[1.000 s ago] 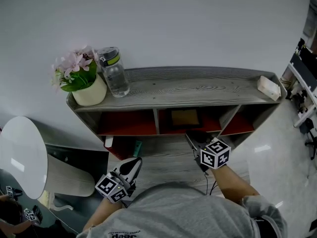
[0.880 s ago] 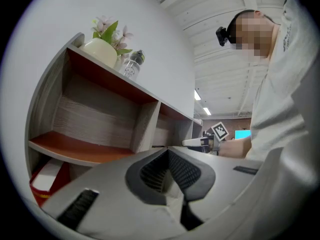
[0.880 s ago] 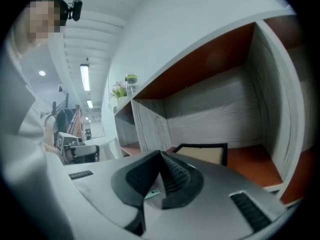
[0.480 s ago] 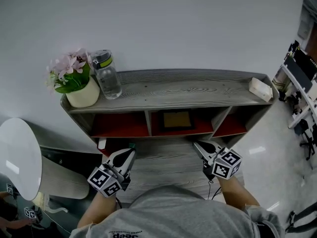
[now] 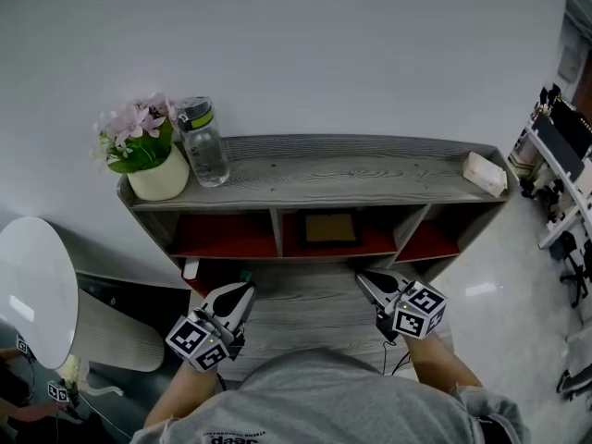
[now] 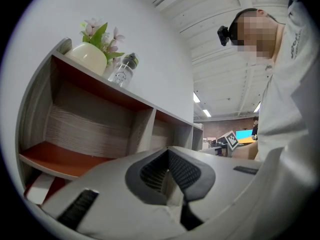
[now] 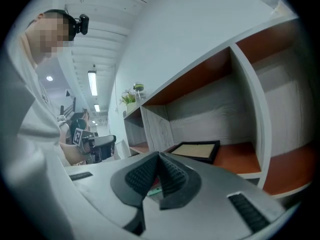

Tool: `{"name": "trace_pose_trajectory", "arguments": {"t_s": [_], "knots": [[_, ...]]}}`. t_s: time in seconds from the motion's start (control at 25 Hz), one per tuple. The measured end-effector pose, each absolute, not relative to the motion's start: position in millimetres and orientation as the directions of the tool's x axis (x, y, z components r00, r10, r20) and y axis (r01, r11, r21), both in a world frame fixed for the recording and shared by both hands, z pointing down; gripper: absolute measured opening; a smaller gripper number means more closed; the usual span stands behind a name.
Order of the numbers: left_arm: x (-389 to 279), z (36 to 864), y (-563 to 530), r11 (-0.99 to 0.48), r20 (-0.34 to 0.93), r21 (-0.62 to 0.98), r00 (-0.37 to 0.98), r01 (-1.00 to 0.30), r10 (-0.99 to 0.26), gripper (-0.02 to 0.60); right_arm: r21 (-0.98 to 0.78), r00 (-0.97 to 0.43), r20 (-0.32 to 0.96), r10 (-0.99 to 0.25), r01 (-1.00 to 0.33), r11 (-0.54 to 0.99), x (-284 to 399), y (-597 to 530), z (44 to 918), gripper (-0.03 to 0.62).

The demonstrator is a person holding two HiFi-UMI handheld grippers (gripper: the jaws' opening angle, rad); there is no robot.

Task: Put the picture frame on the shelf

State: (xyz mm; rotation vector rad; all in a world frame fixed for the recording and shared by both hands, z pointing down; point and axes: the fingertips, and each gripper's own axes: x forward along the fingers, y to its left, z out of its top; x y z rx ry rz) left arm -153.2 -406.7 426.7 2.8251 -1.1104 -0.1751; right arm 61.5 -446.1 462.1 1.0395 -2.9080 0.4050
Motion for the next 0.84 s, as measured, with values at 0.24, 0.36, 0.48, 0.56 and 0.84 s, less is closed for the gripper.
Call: {"name": "trace_pose_trajectory", "arguments": {"t_s": [0.24,0.36,0.48,0.56,0.84], "knots": [[-155.8,427.3,-402.9,-0.723,-0.068,0.134,0.721,-0.678,-0.689,0.009,-0.205,-0.788,0.122,-0.603,-0.614,0.762,53.5,-444.6,460.9,0.005],[-157.1,428.2,-401.3,-0.72,-0.065,0.135,0.719,-0.68,-0.692,0.009,-0.199,-0.789,0.124,-0.602,-0.614,0.764,52.7,-444.4,461.0,0.005],[-157.7,428.9,-401.1,-0.718,-0.063,0.135,0.717,-0.683,-0.694,0.009,-0.196,-0.788,0.125,-0.602,-0.615,0.764,53.5,-445.6,460.5,0.005],[-157.3,429.8,-401.2,-0.718,-0.061,0.136,0.717,-0.683,-0.694,0.009,-0.195,-0.789,0.125,-0.602,-0.614,0.765,53.9,-445.9,461.0,0.005],[-155.8,429.3,-401.4,-0.723,-0.058,0.132,0.723,-0.678,-0.689,0.009,-0.188,-0.791,0.131,-0.597,-0.611,0.769,52.4,-445.3,462.2,0.005]]}}
